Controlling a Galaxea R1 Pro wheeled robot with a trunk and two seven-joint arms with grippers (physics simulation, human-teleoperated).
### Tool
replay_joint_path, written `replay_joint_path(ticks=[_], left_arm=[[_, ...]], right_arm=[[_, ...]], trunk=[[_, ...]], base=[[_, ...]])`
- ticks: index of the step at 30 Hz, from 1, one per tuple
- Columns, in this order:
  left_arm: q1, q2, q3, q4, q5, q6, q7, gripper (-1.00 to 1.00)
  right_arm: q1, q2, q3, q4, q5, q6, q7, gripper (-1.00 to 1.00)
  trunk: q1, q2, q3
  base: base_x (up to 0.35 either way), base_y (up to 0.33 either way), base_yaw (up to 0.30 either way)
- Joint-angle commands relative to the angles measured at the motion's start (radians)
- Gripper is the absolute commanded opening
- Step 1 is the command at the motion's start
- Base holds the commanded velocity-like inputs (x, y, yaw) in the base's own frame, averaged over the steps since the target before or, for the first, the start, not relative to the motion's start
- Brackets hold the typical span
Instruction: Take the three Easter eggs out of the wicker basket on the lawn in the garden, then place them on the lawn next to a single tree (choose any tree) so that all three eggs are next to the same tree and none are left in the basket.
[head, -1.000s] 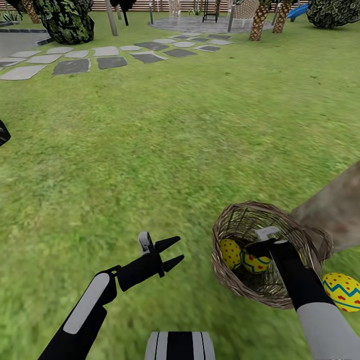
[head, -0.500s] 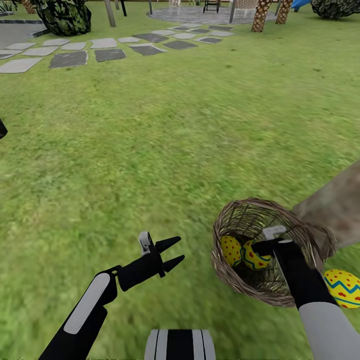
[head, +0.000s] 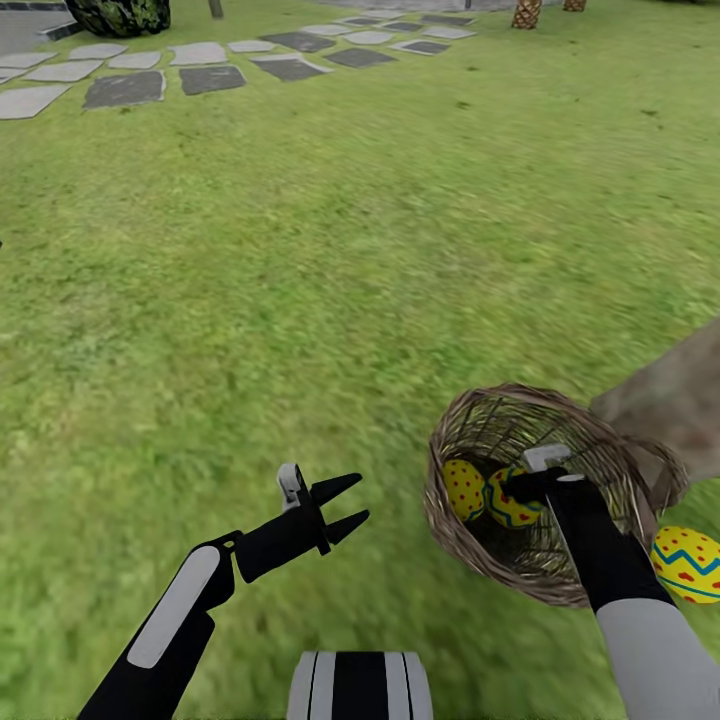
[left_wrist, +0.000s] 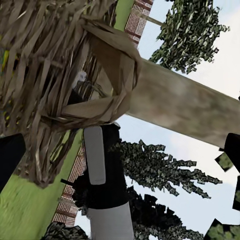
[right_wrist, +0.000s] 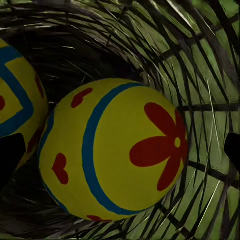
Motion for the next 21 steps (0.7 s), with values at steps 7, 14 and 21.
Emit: replay_joint_path(ticks=[7, 14, 21], left_arm=[[0.0, 0.001, -0.001, 0.0, -0.005, 0.001, -0.014, 1.0], [-0.001, 0.0, -0.001, 0.001, -0.005, 0.001, -0.021, 1.0], [0.0, 0.0, -0.001, 0.0, -0.005, 0.001, -0.021, 1.0]], right_arm=[[-0.045, -0.001, -0.001, 0.008, 0.009, 0.005, 0.006, 1.0], [-0.048, -0.002, -0.003, 0.022, 0.007, 0.005, 0.002, 1.0], [-0.048, -0.002, -0.003, 0.05, 0.008, 0.011, 0.001, 1.0]], trunk=[[0.0, 0.0, -0.005], [0.002, -0.001, -0.02], [0.003, -0.002, -0.032]], base=[[0.0, 0.0, 0.0], [0.0, 0.0, 0.0], [0.0, 0.0, 0.0]])
